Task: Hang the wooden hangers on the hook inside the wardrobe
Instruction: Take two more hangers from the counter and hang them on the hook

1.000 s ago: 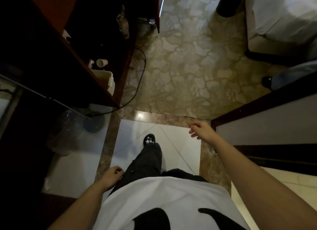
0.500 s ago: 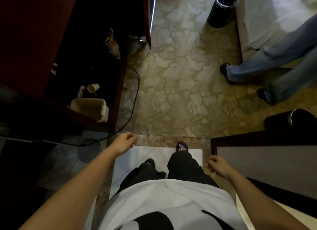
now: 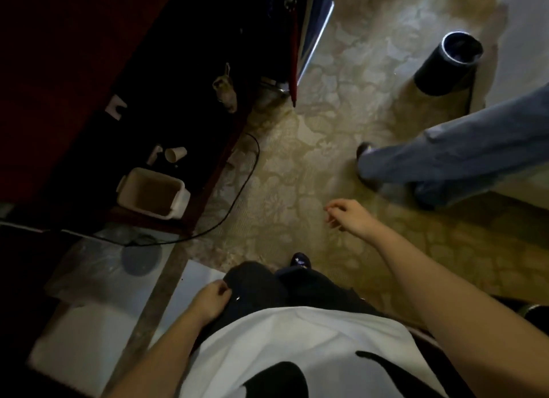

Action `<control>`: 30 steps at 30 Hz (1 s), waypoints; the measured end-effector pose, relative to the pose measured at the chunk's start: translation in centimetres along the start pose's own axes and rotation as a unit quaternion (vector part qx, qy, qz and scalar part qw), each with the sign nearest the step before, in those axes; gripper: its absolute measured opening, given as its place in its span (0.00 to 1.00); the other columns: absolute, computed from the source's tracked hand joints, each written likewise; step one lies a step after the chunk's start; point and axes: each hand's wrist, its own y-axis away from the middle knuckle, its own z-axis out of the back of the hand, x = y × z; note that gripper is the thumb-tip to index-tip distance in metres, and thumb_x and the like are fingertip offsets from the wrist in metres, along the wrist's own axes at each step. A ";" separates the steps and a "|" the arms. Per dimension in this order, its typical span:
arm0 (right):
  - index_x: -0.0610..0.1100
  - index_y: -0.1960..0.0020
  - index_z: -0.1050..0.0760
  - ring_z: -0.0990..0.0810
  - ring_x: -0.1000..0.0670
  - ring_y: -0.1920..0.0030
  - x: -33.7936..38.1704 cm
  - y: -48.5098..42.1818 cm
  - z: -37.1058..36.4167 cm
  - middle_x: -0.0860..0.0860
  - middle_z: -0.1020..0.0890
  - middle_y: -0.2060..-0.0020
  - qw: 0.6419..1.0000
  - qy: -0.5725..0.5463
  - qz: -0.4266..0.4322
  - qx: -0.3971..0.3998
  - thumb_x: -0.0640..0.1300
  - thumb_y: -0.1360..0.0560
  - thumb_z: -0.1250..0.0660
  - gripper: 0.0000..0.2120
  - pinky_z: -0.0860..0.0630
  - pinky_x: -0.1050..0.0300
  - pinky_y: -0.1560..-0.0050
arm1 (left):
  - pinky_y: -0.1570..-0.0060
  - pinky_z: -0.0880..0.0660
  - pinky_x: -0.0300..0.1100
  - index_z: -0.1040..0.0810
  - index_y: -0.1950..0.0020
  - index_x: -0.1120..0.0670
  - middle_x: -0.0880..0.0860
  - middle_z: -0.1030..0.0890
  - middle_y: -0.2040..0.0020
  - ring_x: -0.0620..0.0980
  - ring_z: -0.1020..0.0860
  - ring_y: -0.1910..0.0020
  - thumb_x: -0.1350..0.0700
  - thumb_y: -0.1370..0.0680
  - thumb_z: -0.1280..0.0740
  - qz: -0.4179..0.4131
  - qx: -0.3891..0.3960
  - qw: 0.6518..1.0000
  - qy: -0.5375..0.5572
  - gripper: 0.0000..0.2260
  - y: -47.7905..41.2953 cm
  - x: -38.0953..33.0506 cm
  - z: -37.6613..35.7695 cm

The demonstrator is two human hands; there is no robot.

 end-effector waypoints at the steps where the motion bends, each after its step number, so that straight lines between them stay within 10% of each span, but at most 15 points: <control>1: 0.35 0.39 0.28 0.26 0.54 0.63 0.5 -0.6 0.8 0.43 0.23 0.54 1.000 0.001 0.002 0.001 0.38 0.20 0.45 0.14 0.30 0.72 0.72 | 0.55 0.32 0.41 0.24 0.49 0.59 0.58 0.22 0.53 0.53 0.25 0.54 0.56 0.21 0.41 0.006 -0.024 1.000 0.011 0.09 -0.1 -1.1 -0.3; 17: 0.32 0.45 0.26 0.28 0.51 0.66 0.7 -9.5 5.7 0.43 0.24 0.60 0.986 0.074 -0.123 0.084 0.42 0.19 0.45 0.15 0.32 0.62 0.68 | 0.60 0.31 0.41 0.28 0.61 0.54 0.51 0.27 0.65 0.46 0.29 0.65 0.58 0.20 0.42 -0.033 0.011 0.991 0.128 0.10 -8.4 -13.6 8.3; 23: 0.34 0.46 0.26 0.29 0.51 0.68 10.7 -16.3 8.0 0.45 0.26 0.66 0.996 0.065 -0.022 0.051 0.38 0.20 0.45 0.11 0.32 0.70 0.74 | 0.57 0.31 0.42 0.27 0.51 0.58 0.57 0.26 0.55 0.50 0.27 0.54 0.57 0.19 0.42 -0.106 -0.023 0.990 0.087 0.06 -11.9 -20.1 16.6; 30: 0.38 0.36 0.29 0.24 0.52 0.56 23.9 -21.1 10.3 0.44 0.23 0.49 0.982 0.107 0.131 0.081 0.41 0.20 0.45 0.15 0.28 0.70 0.65 | 0.57 0.32 0.38 0.25 0.43 0.53 0.44 0.25 0.57 0.47 0.26 0.51 0.52 0.20 0.42 -0.187 -0.080 0.977 0.058 0.10 -11.4 -27.4 28.2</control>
